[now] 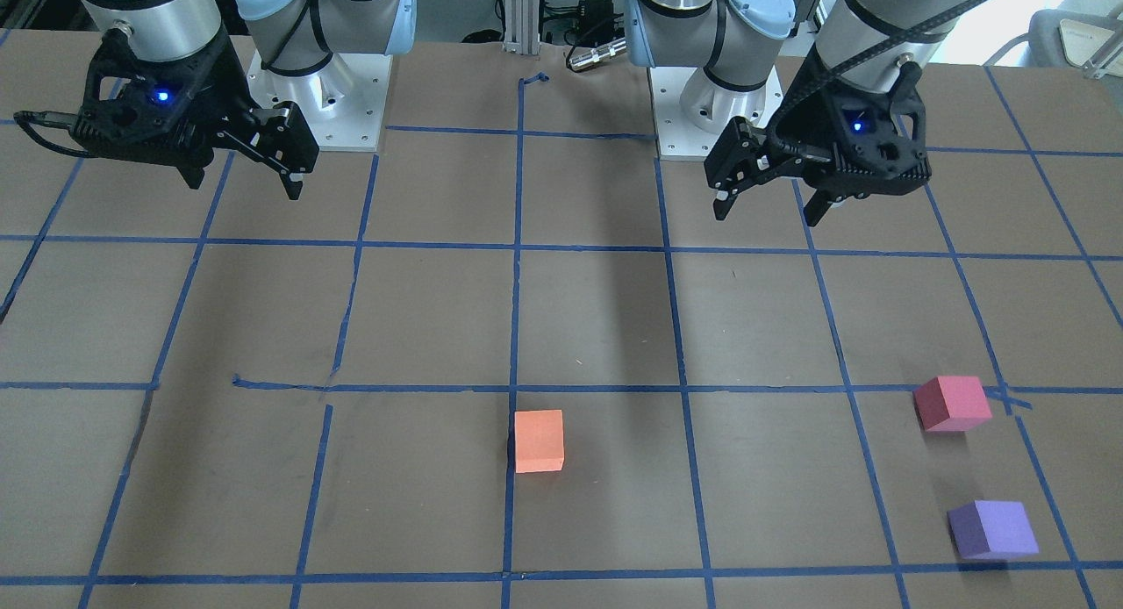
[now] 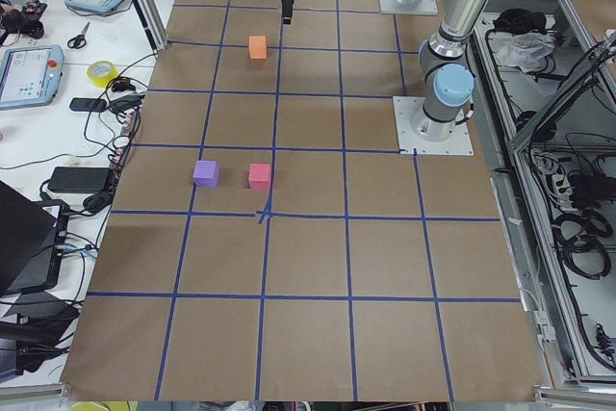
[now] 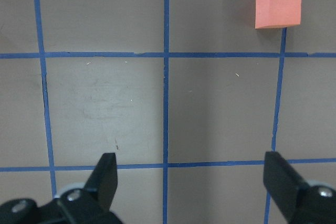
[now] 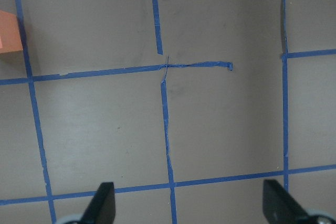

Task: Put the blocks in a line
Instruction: 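Reach the left gripper to the orange cube and grasp it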

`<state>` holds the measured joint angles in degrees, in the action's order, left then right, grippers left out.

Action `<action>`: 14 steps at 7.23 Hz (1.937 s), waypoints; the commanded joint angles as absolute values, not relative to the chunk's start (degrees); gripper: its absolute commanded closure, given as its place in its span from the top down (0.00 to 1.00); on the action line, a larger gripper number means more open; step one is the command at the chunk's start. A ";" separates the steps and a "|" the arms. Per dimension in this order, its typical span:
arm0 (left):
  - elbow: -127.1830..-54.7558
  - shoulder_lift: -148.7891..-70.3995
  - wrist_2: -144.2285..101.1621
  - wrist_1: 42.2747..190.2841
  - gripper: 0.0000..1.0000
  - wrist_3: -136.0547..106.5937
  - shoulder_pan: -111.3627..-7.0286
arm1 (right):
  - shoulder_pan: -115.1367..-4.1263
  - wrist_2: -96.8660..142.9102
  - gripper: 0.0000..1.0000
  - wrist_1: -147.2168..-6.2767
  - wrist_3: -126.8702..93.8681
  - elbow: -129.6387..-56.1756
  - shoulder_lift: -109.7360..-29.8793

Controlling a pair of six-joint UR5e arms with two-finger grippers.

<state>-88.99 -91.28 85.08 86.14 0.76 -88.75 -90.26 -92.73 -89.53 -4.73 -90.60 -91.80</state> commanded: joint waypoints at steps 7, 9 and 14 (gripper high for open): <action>-82.63 -121.62 87.98 57.92 1.00 -15.18 -106.07 | -90.26 -92.02 1.00 -89.21 2.16 -90.70 -91.76; -82.27 -124.27 88.16 58.01 1.00 -16.69 -106.52 | -90.26 -91.85 1.00 -89.03 1.23 -90.70 -91.76; -82.88 -126.56 88.95 58.01 1.00 -18.63 -107.05 | -90.18 -91.76 1.00 -89.12 -6.02 -92.19 -91.76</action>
<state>-82.72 -126.14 88.64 58.03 -18.35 -106.99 -90.18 -91.83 -89.09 -2.58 -91.67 -91.69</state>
